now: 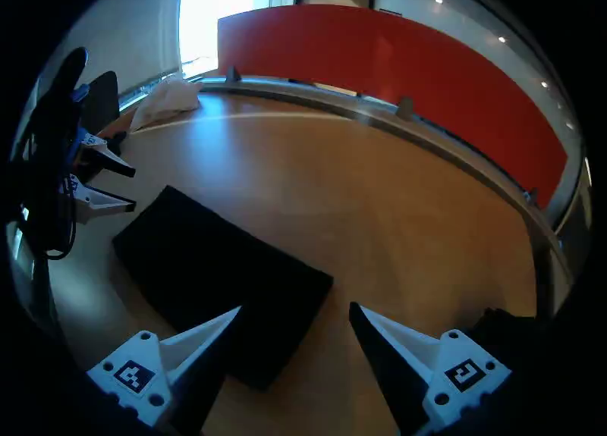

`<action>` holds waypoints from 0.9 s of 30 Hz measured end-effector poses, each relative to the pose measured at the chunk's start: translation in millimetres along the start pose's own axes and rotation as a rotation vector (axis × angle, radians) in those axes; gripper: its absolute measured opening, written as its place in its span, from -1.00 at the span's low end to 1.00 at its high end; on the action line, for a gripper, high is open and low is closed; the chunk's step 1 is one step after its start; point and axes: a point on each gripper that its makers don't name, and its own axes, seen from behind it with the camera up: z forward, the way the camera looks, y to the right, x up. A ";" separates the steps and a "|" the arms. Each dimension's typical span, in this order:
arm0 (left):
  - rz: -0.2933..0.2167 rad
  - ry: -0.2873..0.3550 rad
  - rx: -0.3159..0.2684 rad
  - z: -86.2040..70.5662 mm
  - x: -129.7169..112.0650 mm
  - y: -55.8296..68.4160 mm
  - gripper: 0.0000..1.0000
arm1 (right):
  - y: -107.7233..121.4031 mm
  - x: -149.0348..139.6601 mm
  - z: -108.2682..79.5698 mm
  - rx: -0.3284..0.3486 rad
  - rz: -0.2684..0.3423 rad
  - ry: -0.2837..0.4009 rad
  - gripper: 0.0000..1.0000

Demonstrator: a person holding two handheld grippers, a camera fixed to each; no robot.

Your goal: Fold towel

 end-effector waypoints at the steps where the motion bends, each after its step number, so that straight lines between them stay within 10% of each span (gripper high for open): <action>1: -0.003 0.000 0.002 -2.3 -1.6 0.5 1.00 | -0.8 -1.4 -2.6 -0.001 0.001 0.000 1.00; 27: -0.093 0.026 0.064 -42.9 -28.6 2.0 0.99 | -15.5 -24.4 -35.5 0.007 0.010 0.005 1.00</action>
